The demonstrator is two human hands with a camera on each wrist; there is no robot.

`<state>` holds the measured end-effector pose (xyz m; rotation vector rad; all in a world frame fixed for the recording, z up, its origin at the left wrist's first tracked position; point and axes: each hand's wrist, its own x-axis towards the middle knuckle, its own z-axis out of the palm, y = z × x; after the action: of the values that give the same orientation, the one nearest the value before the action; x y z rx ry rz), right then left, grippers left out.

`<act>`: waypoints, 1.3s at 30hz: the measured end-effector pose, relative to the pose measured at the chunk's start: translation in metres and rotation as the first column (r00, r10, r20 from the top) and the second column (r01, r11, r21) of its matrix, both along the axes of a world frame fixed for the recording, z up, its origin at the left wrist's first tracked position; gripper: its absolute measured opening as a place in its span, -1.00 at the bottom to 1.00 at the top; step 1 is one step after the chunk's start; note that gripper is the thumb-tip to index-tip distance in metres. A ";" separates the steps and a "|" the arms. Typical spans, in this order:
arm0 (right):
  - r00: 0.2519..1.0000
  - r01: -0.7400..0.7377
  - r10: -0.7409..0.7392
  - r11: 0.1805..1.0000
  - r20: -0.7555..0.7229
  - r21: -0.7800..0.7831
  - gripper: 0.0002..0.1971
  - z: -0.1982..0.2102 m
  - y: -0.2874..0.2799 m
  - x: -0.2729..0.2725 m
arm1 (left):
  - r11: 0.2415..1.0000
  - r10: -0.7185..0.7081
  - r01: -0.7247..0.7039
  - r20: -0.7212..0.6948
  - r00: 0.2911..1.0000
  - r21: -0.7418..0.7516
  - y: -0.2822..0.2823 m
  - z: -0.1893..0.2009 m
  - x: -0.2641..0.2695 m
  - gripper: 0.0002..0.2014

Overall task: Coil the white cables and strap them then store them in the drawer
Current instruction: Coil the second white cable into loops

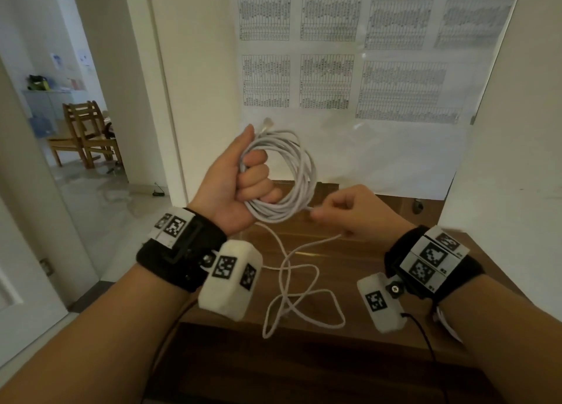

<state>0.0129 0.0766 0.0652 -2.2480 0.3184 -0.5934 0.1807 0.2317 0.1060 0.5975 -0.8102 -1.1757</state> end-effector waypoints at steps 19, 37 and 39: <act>0.932 0.287 -0.338 0.909 0.129 0.301 -0.83 0.017 -0.019 0.008 | 0.962 -0.040 -0.150 0.665 0.746 0.226 0.004 -0.027 0.007 -0.65; 0.943 0.048 -0.186 0.896 0.275 0.441 -0.88 -0.004 0.057 0.032 | 0.766 0.527 -0.598 0.305 0.793 0.233 -0.033 -0.043 -0.019 -0.45; 0.939 0.060 -0.193 0.906 0.283 0.419 -0.90 -0.008 0.061 0.033 | 0.790 0.491 -0.565 0.306 0.816 0.238 -0.033 -0.044 -0.020 -0.46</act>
<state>0.0458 0.1373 0.0568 -1.7078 0.3869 -0.8635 0.1604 0.1982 0.0624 1.1701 -0.5811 -0.7156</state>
